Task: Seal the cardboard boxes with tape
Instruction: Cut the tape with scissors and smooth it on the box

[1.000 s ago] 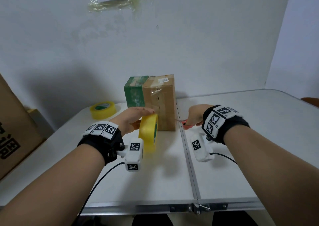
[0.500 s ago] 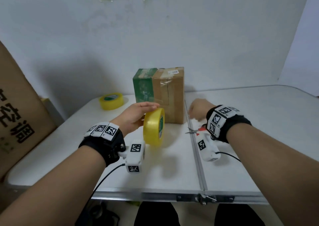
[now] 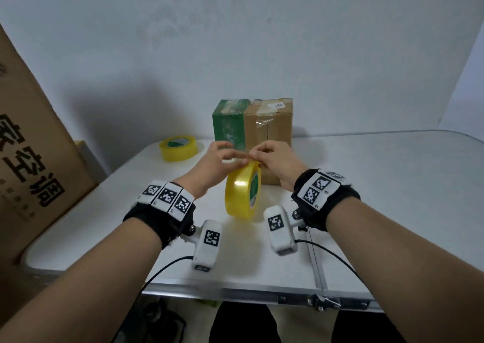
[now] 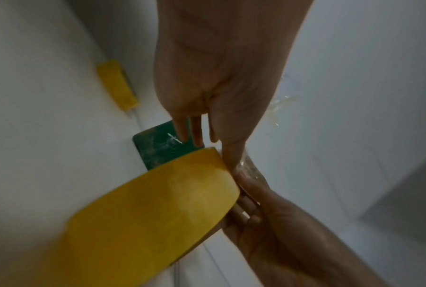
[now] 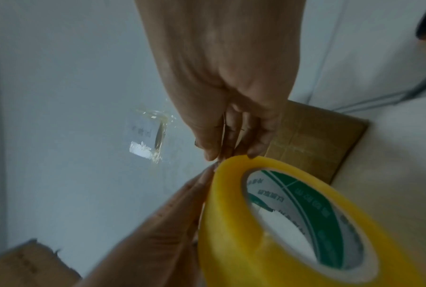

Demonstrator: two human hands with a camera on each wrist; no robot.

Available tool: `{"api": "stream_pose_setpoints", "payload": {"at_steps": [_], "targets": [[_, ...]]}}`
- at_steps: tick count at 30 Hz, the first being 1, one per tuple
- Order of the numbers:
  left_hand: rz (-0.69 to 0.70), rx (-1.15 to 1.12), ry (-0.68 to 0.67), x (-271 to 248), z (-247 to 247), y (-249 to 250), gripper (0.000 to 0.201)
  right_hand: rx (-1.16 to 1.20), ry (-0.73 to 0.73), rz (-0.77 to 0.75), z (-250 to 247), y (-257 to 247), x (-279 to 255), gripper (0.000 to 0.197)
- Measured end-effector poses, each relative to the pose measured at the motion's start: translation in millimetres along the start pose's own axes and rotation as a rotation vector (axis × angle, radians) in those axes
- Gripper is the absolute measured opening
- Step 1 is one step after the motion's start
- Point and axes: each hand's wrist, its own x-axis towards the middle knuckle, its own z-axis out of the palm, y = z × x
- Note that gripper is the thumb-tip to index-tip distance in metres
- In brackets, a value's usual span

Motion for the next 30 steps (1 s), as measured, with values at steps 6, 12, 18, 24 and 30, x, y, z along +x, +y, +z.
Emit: {"api": "stream_pose_setpoints", "payload": {"at_steps": [6,12,18,24,30], "targets": [[0.026,-0.124,0.058,0,-10,-1,0.08,-0.031,0.075,-0.067,2,6,0,0.018],[0.09,-0.239,0.089,-1,-5,6,0.029,-0.065,0.119,-0.13,4,8,-3,0.016],[0.081,-0.247,0.039,7,-8,4,0.012,-0.074,0.135,-0.133,7,10,-5,0.016],[0.047,-0.113,0.01,12,-18,9,0.019,-0.087,0.14,-0.124,7,7,-8,0.008],[0.087,0.092,0.01,18,-21,13,0.008,-0.124,0.081,-0.138,4,0,-15,0.024]]}}
